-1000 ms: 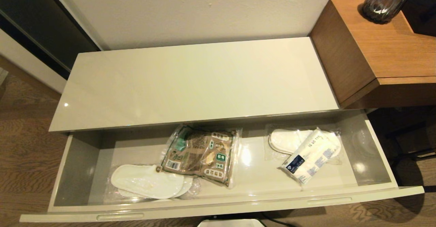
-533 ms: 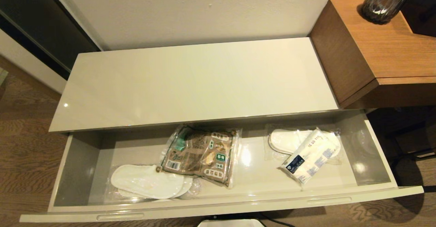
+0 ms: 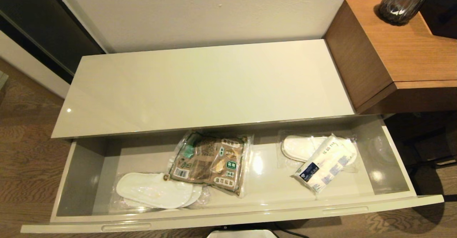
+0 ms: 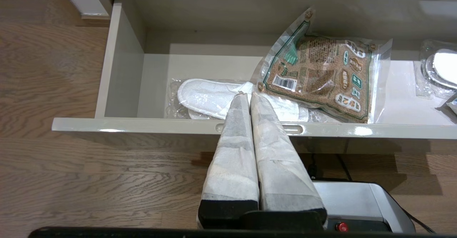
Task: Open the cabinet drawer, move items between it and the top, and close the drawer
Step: Take out the solid drinks from the drawer
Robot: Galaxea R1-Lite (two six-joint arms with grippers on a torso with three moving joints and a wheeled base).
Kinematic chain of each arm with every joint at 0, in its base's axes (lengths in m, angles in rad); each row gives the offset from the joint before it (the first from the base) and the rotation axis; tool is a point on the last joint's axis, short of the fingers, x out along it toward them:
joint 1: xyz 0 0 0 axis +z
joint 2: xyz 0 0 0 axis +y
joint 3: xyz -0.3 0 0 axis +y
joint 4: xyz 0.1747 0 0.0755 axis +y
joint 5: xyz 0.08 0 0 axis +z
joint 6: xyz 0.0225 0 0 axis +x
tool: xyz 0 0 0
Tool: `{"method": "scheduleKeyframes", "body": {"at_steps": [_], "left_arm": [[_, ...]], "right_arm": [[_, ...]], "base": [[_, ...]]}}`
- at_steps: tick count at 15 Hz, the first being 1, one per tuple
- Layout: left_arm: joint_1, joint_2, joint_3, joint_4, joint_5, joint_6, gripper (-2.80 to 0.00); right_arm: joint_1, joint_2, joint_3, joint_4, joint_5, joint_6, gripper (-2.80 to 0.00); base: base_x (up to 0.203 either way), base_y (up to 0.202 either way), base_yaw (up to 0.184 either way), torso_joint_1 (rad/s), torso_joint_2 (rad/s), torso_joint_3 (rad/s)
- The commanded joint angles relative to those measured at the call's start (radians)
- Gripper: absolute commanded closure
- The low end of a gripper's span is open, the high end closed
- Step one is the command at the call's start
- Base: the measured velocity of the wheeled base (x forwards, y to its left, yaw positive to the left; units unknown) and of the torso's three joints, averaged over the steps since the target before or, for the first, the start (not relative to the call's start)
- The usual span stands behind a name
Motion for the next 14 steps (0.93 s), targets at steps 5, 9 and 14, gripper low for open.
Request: {"method": "scheduleKeyframes", "body": {"at_steps": [5,9,14], "left_arm": [[0.001,0.000,0.000,-0.001,0.001,-0.001,0.00],[0.001,0.000,0.000,-0.001,0.001,-0.001,0.00],[0.001,0.000,0.000,-0.001,0.001,-0.001,0.00]], "right_arm": [[-0.003,-0.013,0.542,-0.633,0.122,-0.173,0.00],[-0.002,-0.015,0.532,-0.556,0.146,-0.182,0.00],[-0.003,-0.016,0.531,-0.555,0.145,-0.161,0.00]], "base": [[0.000,0.000,0.000,0.000,0.00,0.000],[0.000,0.000,0.000,0.000,0.00,0.000],[0.000,0.000,0.000,0.000,0.00,0.000]]}}
